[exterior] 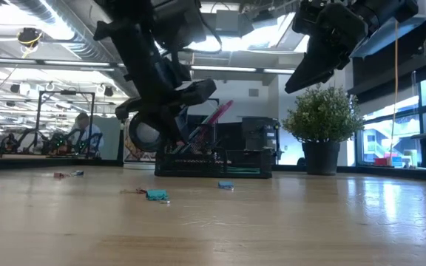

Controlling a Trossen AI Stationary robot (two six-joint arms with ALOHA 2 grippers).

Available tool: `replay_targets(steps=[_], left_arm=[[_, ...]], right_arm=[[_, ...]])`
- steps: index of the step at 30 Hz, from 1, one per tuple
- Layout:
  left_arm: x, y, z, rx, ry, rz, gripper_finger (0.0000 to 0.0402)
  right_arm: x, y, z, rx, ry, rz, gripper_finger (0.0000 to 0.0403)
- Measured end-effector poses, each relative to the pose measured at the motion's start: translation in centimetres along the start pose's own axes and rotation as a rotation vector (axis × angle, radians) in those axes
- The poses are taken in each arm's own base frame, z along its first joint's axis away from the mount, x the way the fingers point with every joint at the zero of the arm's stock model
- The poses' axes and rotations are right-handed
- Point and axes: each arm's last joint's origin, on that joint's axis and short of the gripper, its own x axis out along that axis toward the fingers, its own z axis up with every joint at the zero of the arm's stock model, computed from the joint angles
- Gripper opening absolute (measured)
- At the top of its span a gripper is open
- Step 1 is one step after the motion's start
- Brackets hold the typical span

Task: Pick and place office supplies into organizer
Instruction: Put the pink binder clip into the black desk organizer, then put the blue binder clip into the black desk organizer

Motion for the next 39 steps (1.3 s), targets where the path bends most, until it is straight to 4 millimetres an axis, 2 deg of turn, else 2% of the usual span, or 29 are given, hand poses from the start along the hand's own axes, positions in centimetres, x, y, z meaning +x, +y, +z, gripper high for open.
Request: replay_targets(steps=[5,22,32,39], left_arm=[[0.3,0.2,0.1,0.053,0.012,0.005,0.0062],[0.6,0.7,0.2,0.069,0.063,0.018,0.0115],[-1.3,1.6,-1.5,0.175,0.298,0.032,0.0115],[-3.3,3.9,-2.0,0.193,0.424,0.211,0.0116]], right_arm=[[0.0,0.0,0.0,0.000,0.000,0.000,0.0107],[0.0,0.0,0.0,0.001,-0.001,0.000,0.0107],[0.0,0.0,0.0,0.001,0.000,0.000,0.0107],[0.0,0.0,0.0,0.001,0.000,0.000,0.0107]])
